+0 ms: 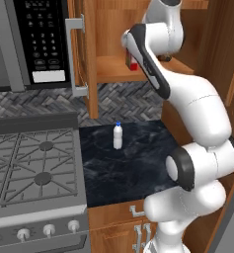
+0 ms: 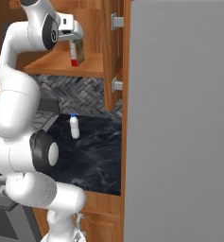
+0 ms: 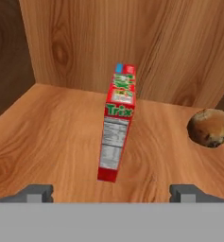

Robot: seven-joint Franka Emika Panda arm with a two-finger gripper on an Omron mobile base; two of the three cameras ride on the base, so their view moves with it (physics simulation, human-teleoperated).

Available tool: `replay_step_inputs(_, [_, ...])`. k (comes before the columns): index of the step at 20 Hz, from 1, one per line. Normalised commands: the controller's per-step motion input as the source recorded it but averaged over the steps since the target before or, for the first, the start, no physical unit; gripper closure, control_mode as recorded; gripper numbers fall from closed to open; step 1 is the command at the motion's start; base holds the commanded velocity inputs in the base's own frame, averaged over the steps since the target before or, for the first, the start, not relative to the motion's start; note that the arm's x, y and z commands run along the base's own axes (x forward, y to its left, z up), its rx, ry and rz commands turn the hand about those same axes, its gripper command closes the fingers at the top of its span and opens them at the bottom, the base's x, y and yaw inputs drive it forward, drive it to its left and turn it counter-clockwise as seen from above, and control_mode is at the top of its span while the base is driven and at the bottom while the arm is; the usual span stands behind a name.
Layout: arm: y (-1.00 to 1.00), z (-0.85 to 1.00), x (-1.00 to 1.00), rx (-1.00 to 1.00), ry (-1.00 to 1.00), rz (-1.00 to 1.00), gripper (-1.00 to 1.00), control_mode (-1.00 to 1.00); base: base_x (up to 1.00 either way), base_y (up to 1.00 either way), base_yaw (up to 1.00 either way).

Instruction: Pick the cereal and canned food from the counter and place them in the cabinets closest to them.

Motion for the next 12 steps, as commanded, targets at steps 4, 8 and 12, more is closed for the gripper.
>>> replay_step_inputs(4, [-0.22, -0.5, -0.9, -0.03, 0.0, 0.01, -1.0, -1.0, 0.0, 0.0, 0.0])
replay_step_inputs(8, [-0.28, -0.68, -0.93, 0.0, -0.01, 0.01, -1.0, -1.0, 0.0, 0.0, 0.0])
replay_step_inputs(12, [-0.11, -0.94, -0.67, -0.05, 0.0, 0.0, -1.0, -1.0, 0.0, 0.0, 0.0])
